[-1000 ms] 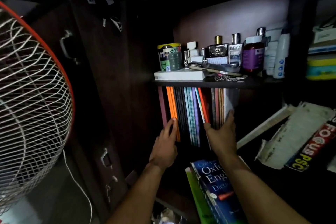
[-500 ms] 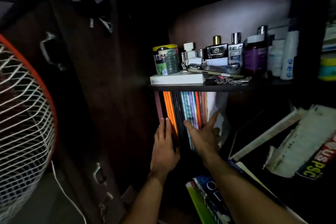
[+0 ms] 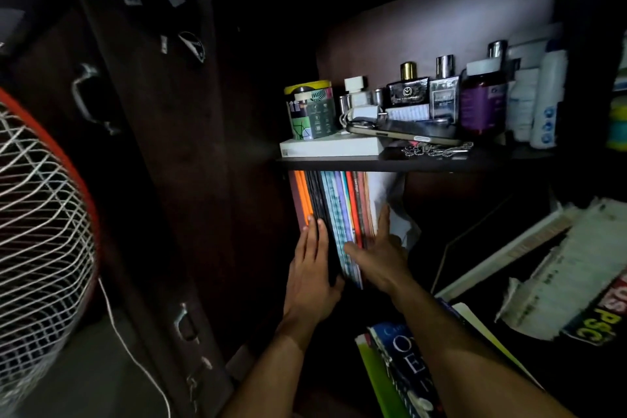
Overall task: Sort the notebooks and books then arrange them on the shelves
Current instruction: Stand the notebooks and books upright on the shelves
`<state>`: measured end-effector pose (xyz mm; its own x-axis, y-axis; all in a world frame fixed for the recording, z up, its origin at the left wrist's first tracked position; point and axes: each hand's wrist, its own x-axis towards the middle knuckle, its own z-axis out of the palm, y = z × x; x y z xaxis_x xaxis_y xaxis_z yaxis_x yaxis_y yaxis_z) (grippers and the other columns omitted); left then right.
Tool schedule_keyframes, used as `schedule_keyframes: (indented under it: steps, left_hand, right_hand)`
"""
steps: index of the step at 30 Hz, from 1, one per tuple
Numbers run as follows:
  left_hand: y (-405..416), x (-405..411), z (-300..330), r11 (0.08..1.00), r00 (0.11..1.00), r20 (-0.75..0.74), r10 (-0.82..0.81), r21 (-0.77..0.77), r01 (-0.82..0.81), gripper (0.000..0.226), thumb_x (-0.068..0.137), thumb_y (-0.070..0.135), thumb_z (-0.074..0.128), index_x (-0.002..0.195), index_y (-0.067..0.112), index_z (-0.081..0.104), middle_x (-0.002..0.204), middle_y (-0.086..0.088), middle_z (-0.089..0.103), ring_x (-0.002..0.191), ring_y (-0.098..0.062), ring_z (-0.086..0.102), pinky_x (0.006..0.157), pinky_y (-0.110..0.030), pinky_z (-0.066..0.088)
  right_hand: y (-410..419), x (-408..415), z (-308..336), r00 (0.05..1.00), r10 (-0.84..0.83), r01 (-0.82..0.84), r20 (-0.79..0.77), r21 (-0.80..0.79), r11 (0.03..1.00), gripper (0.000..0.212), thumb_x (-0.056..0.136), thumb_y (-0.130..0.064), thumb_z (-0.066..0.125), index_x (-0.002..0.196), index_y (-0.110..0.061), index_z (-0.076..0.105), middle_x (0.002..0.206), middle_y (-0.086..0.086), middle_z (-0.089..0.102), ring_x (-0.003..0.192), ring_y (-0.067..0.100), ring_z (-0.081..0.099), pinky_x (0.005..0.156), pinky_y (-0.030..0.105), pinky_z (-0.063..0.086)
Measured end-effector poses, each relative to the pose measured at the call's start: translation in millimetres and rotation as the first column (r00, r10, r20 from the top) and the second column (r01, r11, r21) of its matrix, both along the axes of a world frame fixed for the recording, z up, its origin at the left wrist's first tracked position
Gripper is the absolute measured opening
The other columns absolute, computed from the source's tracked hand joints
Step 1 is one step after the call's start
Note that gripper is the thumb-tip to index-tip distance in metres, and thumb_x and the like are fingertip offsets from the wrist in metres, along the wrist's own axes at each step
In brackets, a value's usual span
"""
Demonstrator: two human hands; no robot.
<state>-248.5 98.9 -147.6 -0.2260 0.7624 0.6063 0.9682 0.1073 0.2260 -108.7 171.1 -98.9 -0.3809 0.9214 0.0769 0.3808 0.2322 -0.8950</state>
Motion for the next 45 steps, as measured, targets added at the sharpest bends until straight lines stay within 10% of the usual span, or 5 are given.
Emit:
schedule_keyframes:
  steps: [10, 15, 20, 26, 45]
  left_hand:
    - [-8.7, 5.0, 0.8, 0.998, 0.989, 0.146, -0.004, 0.061, -0.005, 0.104, 0.089, 0.018, 0.069, 0.160, 0.032, -0.007, 0.167, 0.009, -0.015, 0.154, -0.016, 0.007, 0.117, -0.030, 0.028]
    - [-54.8, 35.4, -9.3, 0.989, 0.829, 0.554, -0.074, -0.069, 0.134, 0.056, 0.085, 0.074, 0.053, 0.129, 0.040, 0.056, 0.130, 0.009, 0.060, 0.124, -0.012, 0.057, 0.106, -0.031, 0.044]
    - [-93.9, 75.7, -9.8, 0.902, 0.838, 0.541, -0.075, -0.322, 0.289, 0.085, 0.074, 0.096, 0.035, 0.132, 0.039, 0.060, 0.137, 0.013, 0.058, 0.129, -0.010, 0.050, 0.114, -0.036, 0.037]
    - [-114.0, 128.5, 6.1, 0.929, 0.835, 0.543, 0.087, -0.347, 0.129, 0.071, 0.093, 0.073, 0.039, 0.132, 0.019, 0.062, 0.135, -0.010, 0.060, 0.135, -0.029, 0.046, 0.120, -0.047, 0.018]
    - [-119.0, 443.3, 73.5, 0.651, 0.384, 0.592, -0.709, 0.340, 0.678, 0.048, 0.081, 0.032, 0.081, 0.120, 0.029, 0.054, 0.120, 0.005, 0.048, 0.104, -0.006, 0.054, 0.088, -0.012, 0.040]
  right_hand:
    - [1.2, -2.2, 0.6, 0.991, -0.129, 0.131, 0.027, -0.072, 0.989, 0.105, 0.086, -0.060, 0.057, 0.160, -0.022, -0.008, 0.161, 0.021, 0.025, 0.142, 0.042, 0.034, 0.115, 0.049, 0.034]
    - [-16.6, 9.0, 51.2, 0.990, -0.131, 0.124, 0.042, 0.156, 0.980, 0.080, 0.086, -0.050, 0.066, 0.149, -0.014, 0.031, 0.142, 0.017, 0.053, 0.128, 0.036, 0.052, 0.104, 0.038, 0.043]
    - [-67.9, 104.4, 63.0, 0.977, 0.027, -0.086, 0.211, 0.276, 0.957, 0.052, 0.089, -0.053, 0.062, 0.128, -0.020, 0.059, 0.128, 0.007, 0.066, 0.117, 0.028, 0.062, 0.093, 0.030, 0.048]
    - [-140.7, 226.7, -32.5, 0.948, -0.025, -0.027, 0.318, 0.158, 0.987, 0.089, 0.068, -0.083, 0.055, 0.139, -0.030, 0.046, 0.131, 0.004, 0.063, 0.118, 0.024, 0.061, 0.101, 0.039, 0.049]
    - [-217.5, 407.2, -10.6, 0.761, -0.648, 0.620, -0.022, 0.318, 0.717, 0.081, 0.083, -0.036, 0.068, 0.148, -0.042, 0.019, 0.137, -0.002, 0.055, 0.121, 0.016, 0.058, 0.094, 0.030, 0.049]
